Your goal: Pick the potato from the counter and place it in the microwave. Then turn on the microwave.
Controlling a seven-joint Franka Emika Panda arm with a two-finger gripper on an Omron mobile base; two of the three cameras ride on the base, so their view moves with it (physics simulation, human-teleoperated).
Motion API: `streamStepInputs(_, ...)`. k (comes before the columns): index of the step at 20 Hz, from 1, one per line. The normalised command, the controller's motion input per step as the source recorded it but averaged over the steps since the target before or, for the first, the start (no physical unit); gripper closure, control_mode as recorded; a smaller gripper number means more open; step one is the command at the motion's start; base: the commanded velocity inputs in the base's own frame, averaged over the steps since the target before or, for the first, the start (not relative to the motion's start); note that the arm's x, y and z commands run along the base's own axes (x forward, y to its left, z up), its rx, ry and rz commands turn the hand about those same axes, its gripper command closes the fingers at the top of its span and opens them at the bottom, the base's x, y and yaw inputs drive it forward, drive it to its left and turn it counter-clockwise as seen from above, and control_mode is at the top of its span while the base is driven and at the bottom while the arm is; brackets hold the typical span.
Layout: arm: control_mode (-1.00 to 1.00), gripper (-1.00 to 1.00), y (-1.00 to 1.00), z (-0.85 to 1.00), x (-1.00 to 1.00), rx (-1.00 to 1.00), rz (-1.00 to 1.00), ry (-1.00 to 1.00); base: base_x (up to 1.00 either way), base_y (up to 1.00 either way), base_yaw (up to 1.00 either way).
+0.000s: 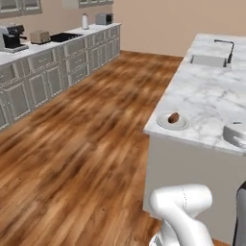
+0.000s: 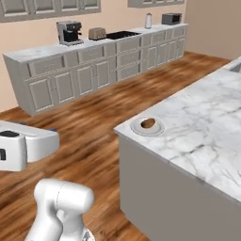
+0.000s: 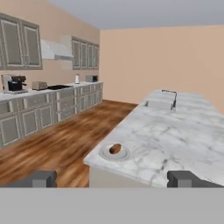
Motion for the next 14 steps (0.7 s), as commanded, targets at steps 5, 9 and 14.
streamStepInputs(5,1.0,-1.0,0.0,0.0,0.0,0.0,0.0,0.0,0.53,0.38,-0.32)
streamStepInputs(9,1.0,-1.0,0.0,0.0,0.0,0.0,0.0,0.0,0.52,0.4,-0.32)
streamStepInputs(14,1.0,-1.0,0.0,0.0,0.0,0.0,0.0,0.0,0.49,0.24,-0.32)
